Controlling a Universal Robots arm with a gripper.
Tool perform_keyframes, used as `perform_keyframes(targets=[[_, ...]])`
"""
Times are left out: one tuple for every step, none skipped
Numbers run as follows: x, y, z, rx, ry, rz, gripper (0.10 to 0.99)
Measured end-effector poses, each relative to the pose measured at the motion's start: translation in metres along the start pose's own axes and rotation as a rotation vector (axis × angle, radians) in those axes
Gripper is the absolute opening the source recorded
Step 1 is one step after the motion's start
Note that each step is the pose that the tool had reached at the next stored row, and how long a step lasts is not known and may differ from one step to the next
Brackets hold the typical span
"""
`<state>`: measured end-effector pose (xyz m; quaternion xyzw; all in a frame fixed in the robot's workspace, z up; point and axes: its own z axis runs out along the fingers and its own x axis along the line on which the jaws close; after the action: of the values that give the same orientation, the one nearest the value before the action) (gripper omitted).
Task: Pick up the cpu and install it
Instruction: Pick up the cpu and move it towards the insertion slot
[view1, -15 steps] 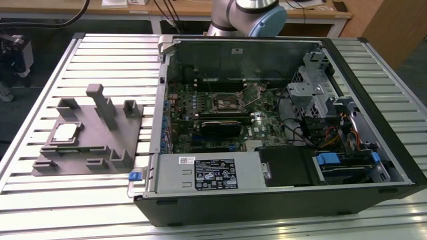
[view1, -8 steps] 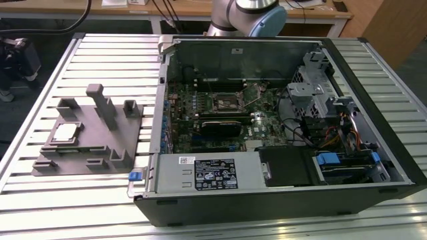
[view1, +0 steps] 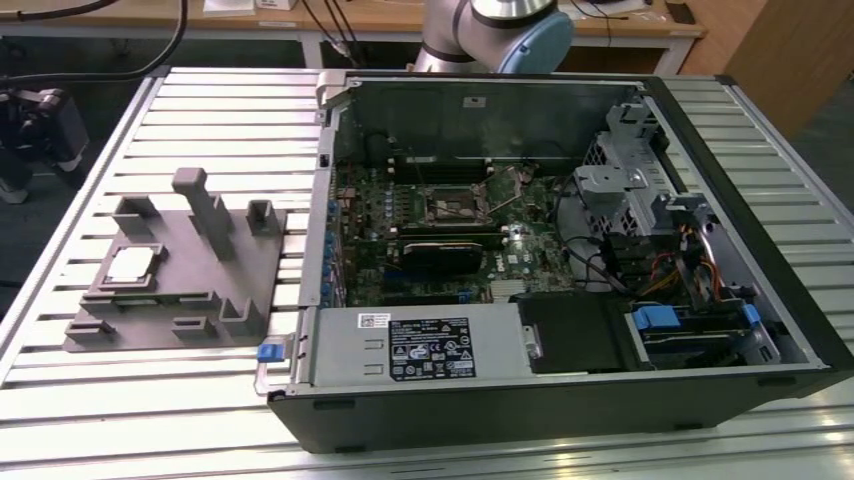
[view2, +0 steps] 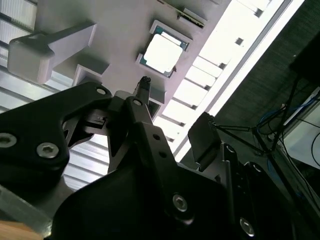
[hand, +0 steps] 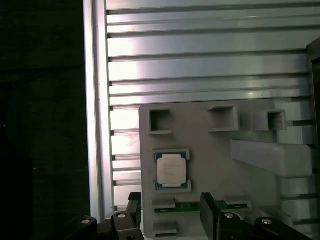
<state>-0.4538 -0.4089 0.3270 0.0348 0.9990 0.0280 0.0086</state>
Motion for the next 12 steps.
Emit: perform_keyframes(targets=[[0.0000, -0.0001, 0.0007, 0.000, 0.0000, 0.000, 0.588], [0.0000, -0.0001, 0.0015, 0.000, 0.0000, 0.000, 0.588], [0.0000, -0.0001, 0.0023, 0.000, 0.0000, 0.000, 0.588], [0.0001, -0.0002, 0.0031, 0.000, 0.0000, 0.000, 0.588], [0.0001, -0.0002, 0.0040, 0.000, 0.0000, 0.000, 0.588], [0.0001, -0.0003, 0.0048, 0.000, 0.0000, 0.000, 0.588], [0.0001, -0.0003, 0.0057, 0.000, 0.0000, 0.000, 0.588], [0.0001, -0.0004, 0.0065, 0.000, 0.0000, 0.000, 0.588], [0.0001, -0.0004, 0.0074, 0.000, 0.0000, 0.000, 0.588], [0.0001, -0.0005, 0.0084, 0.000, 0.0000, 0.000, 0.588], [0.0002, -0.0005, 0.0096, 0.000, 0.0000, 0.000, 0.588], [0.0002, -0.0006, 0.0110, 0.000, 0.0000, 0.000, 0.588]])
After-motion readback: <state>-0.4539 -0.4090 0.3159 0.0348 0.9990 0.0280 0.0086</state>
